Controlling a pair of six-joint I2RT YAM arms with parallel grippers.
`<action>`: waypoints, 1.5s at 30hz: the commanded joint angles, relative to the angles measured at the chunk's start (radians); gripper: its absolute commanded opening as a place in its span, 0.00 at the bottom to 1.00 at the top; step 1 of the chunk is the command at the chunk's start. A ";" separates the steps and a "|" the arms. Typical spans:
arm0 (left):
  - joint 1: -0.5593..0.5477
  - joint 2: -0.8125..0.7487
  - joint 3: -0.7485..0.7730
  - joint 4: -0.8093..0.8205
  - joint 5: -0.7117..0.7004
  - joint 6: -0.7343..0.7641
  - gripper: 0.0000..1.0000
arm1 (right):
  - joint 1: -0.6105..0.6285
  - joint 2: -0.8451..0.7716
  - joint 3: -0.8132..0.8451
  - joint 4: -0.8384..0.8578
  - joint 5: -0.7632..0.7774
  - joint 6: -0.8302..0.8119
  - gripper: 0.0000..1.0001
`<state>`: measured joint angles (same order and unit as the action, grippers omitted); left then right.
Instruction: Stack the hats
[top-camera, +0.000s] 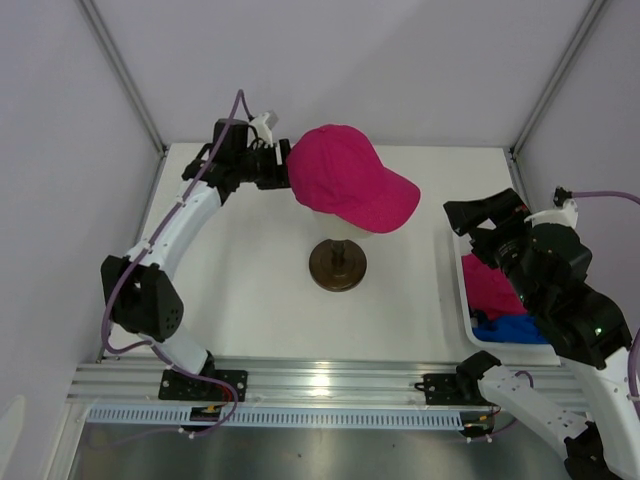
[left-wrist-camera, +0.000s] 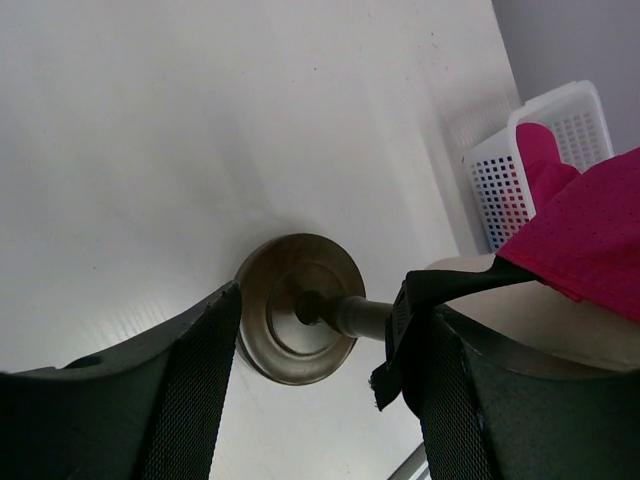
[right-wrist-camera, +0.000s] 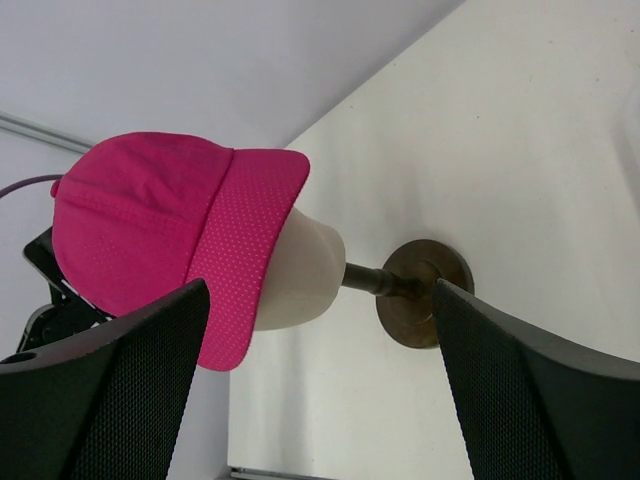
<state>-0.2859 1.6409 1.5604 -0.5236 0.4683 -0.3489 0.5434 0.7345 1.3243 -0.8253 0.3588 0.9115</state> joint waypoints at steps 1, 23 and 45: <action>0.001 0.014 -0.091 0.002 -0.066 0.002 0.68 | -0.003 -0.003 -0.005 0.026 0.016 -0.002 0.95; 0.113 -0.102 0.003 0.177 0.263 -0.133 0.97 | -0.013 0.009 -0.042 0.075 -0.080 -0.019 0.97; 0.387 -0.489 -0.284 0.107 -0.103 -0.159 0.99 | -0.463 0.163 0.035 -0.199 -0.243 -0.183 1.00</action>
<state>0.0929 1.2518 1.2926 -0.4213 0.4625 -0.5186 0.1825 0.8448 1.3689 -0.9398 0.2455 0.7853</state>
